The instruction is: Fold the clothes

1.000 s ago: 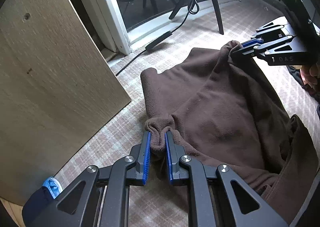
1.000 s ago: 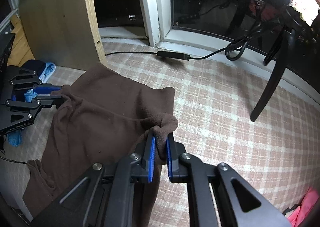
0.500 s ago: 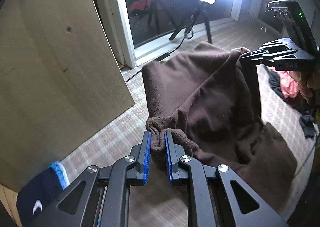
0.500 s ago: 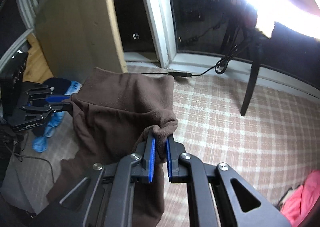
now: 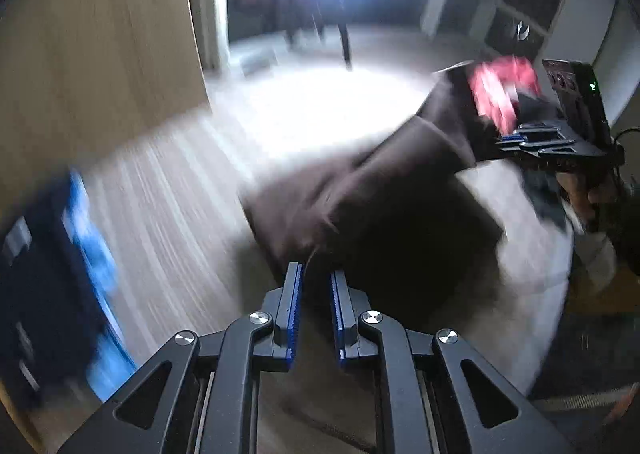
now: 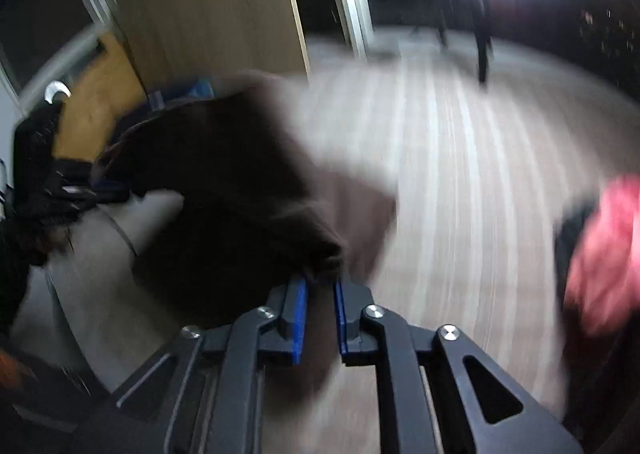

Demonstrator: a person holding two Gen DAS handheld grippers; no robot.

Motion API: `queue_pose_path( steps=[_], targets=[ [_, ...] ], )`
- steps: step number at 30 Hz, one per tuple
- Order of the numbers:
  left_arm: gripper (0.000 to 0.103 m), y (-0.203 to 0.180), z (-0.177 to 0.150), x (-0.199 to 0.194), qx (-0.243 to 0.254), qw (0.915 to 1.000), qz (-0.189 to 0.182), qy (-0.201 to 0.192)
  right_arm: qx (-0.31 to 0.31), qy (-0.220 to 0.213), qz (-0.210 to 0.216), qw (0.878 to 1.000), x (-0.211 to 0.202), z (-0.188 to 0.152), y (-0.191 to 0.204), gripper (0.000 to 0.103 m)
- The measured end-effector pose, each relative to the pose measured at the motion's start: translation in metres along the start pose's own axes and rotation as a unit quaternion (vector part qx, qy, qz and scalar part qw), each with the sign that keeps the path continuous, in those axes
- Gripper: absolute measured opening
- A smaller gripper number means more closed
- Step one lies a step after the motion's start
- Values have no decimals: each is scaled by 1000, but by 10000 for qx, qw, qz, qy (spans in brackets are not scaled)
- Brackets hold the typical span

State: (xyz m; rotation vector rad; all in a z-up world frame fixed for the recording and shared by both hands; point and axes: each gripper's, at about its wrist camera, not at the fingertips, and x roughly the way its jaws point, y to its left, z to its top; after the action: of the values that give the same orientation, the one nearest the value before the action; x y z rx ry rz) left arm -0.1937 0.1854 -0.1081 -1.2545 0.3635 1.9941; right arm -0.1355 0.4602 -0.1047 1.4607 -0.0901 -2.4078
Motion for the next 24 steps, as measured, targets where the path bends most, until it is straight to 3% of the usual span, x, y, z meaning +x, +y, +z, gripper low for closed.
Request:
queue_pose_path(
  steps=[2,3,5,7,9,13,16,21,23,24],
  targets=[
    [15,-4,-35,5,-88,9988,-6,475,153,447,-210,9987,1,-27,-6,14],
    [15,-5,-53,8,-133,9974,-8,705,285,429,-242,9984,-7,-32,-10,14],
    [14,-1,-63,-2,-271,9967,65,768,590,171,-171,9980,-29,-33,-18,17],
    [13,-3,-54,-16,-183,9982,121,553,722,-205,-34,9972,-49,-22,-18,38],
    [16,-10,-37,-28,46,9996,176,229,633,-435,130,9970,-54,-9,-12,46],
    [36,-41,-9,-21,698,9972,270,-25,979,-283,681,9925,-42,6,1,46],
    [49,-58,5,-5,1038,9943,257,51,1506,-91,1311,9798,-26,7,10,46],
    [49,-69,9,28,1243,9912,199,399,1888,358,1621,9679,18,13,21,46],
    [30,-68,9,40,1376,9884,315,566,2030,452,1678,9636,31,12,19,35],
    [26,-66,10,39,1365,9887,211,577,2046,466,1703,9628,34,12,18,8]
  ],
)
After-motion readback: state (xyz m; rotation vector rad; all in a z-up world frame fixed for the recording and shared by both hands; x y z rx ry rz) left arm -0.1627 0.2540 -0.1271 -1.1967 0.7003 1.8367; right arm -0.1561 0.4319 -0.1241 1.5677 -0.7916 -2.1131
